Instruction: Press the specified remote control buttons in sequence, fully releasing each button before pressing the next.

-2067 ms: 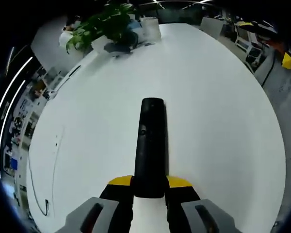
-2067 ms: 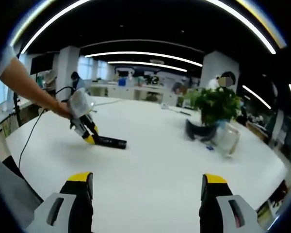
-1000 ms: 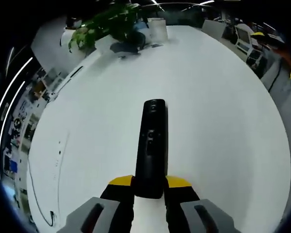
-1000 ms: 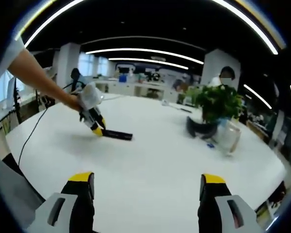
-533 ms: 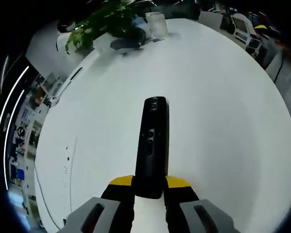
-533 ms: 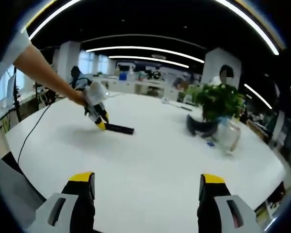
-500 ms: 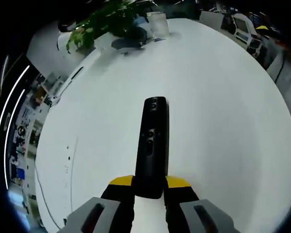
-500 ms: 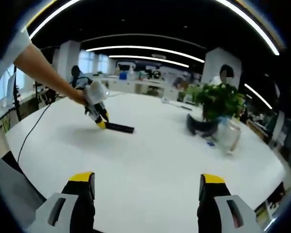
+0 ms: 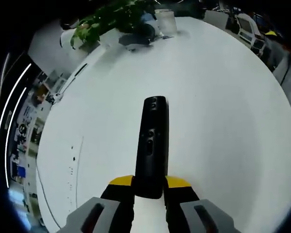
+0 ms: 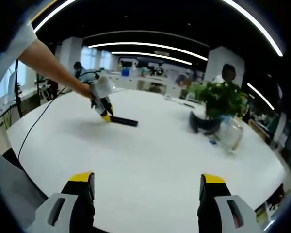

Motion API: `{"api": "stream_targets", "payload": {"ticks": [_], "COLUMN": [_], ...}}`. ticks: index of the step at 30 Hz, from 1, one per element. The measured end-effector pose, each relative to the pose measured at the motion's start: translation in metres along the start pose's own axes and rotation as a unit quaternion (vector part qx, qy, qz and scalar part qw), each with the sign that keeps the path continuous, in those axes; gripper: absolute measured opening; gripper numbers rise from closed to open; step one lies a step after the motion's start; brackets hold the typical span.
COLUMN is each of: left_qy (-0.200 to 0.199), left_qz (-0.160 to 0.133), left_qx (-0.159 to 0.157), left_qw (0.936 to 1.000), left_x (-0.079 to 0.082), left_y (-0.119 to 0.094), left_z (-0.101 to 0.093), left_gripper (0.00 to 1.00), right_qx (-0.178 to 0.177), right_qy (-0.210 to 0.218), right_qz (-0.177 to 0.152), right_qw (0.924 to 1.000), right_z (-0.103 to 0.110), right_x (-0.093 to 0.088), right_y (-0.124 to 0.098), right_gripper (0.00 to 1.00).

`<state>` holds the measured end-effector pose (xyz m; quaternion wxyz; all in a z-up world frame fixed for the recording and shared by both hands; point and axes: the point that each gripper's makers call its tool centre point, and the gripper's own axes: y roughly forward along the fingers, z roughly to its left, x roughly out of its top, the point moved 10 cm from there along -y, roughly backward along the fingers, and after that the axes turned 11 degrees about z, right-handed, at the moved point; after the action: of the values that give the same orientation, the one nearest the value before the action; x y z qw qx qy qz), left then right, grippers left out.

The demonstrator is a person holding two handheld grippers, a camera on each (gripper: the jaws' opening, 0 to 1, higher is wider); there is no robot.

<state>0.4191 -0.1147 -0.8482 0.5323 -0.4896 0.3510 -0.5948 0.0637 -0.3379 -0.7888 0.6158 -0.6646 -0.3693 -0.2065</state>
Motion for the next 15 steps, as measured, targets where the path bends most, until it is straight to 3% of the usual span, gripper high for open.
{"api": "stream_targets", "payload": {"ticks": [5, 7, 10, 12, 15], "left_qy": [0.004, -0.034, -0.048, -0.09, -0.135], "left_qz": [0.007, 0.012, 0.008, 0.011, 0.006], "left_qx": [0.002, 0.013, 0.021, 0.01, 0.025], "left_qw": [1.0, 0.9993, 0.9986, 0.9958, 0.9905], "left_x": [0.001, 0.0, -0.003, -0.007, -0.014], "left_y": [0.001, 0.001, 0.001, -0.001, -0.011], "left_z": [0.001, 0.004, 0.009, 0.009, 0.009], "left_gripper": [0.27, 0.32, 0.44, 0.51, 0.51], "right_qx": [-0.001, 0.003, 0.004, 0.004, 0.001], "right_qy": [-0.002, -0.002, -0.004, 0.002, 0.009], "right_qz": [-0.003, -0.002, -0.003, -0.011, -0.019], "right_qw": [1.0, 1.0, 1.0, 0.9999, 0.9998], "right_z": [0.0, 0.0, 0.001, -0.001, -0.003], "right_x": [0.001, 0.0, 0.001, 0.002, 0.003], "right_y": [0.0, 0.0, 0.0, -0.002, -0.003], "right_gripper": [0.89, 0.88, 0.89, 0.89, 0.89]}}
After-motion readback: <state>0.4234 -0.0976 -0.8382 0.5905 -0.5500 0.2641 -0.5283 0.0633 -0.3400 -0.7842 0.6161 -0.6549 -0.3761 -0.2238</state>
